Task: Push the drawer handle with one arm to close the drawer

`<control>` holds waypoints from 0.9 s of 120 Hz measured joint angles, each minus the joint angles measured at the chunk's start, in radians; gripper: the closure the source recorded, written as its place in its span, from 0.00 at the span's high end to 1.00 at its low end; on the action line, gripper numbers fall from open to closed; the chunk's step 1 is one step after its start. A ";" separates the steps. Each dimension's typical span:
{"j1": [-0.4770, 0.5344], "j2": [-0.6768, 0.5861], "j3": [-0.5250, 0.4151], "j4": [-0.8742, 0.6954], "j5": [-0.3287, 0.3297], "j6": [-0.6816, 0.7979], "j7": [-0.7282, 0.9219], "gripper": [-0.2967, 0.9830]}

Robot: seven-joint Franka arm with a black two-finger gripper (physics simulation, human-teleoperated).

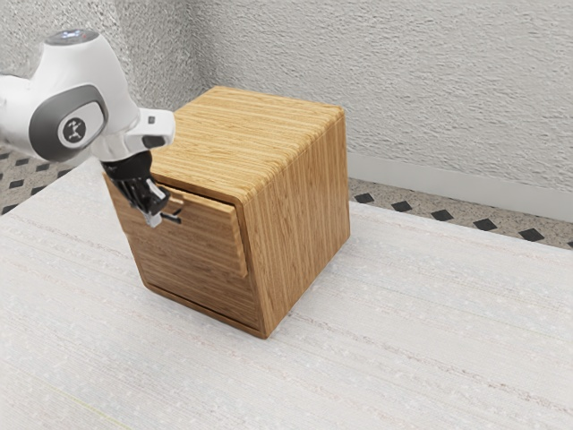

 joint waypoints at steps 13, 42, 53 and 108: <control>0.000 0.036 -0.001 0.032 -0.003 -0.001 0.007 0.15; 0.000 0.007 0.002 0.028 -0.027 -0.031 0.014 0.15; 0.000 -0.080 0.001 0.041 -0.048 -0.148 -0.008 0.15; 0.001 0.190 -0.039 0.652 -0.048 -0.595 -0.076 0.61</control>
